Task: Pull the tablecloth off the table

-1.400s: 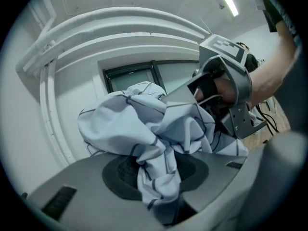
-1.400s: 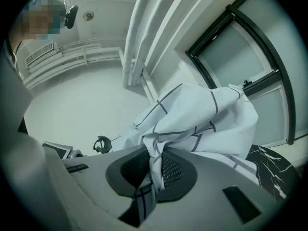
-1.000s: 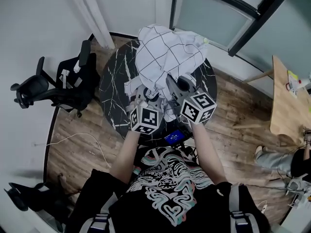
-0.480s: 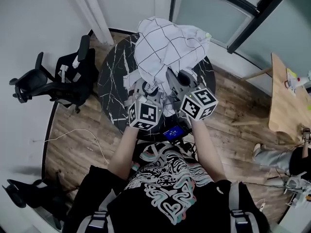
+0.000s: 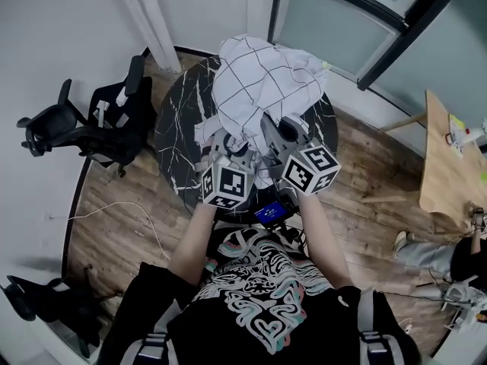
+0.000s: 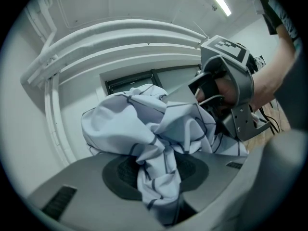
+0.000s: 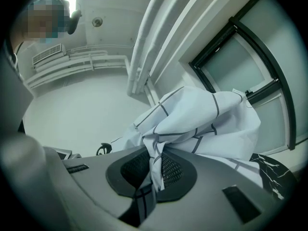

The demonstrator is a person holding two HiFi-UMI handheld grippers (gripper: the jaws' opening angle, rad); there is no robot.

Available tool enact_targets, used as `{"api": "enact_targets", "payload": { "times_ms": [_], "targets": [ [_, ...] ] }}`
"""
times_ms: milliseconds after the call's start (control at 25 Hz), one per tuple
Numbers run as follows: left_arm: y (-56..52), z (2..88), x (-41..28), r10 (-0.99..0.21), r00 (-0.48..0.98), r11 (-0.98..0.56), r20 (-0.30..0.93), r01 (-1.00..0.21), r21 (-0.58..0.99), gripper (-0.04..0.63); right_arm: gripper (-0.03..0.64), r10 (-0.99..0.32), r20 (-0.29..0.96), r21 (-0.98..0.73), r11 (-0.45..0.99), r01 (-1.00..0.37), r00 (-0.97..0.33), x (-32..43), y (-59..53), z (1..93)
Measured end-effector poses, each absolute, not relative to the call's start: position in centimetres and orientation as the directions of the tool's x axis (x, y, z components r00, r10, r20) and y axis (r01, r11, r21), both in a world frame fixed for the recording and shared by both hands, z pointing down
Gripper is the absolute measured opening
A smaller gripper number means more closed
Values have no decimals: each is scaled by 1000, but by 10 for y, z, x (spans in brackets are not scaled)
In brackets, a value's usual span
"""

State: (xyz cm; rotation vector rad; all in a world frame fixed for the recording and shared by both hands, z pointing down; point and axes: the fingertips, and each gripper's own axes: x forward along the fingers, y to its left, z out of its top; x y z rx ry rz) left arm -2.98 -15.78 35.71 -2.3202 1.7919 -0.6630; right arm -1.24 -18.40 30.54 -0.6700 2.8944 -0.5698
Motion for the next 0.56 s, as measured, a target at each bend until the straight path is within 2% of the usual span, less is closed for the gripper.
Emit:
{"api": "enact_targets", "payload": {
  "times_ms": [560],
  "targets": [
    [-151,358,-28,-946,193,-281,261,-891,-358,164,37,-439,-33,-419,822,-386,-898,-11,-178,307]
  ]
}}
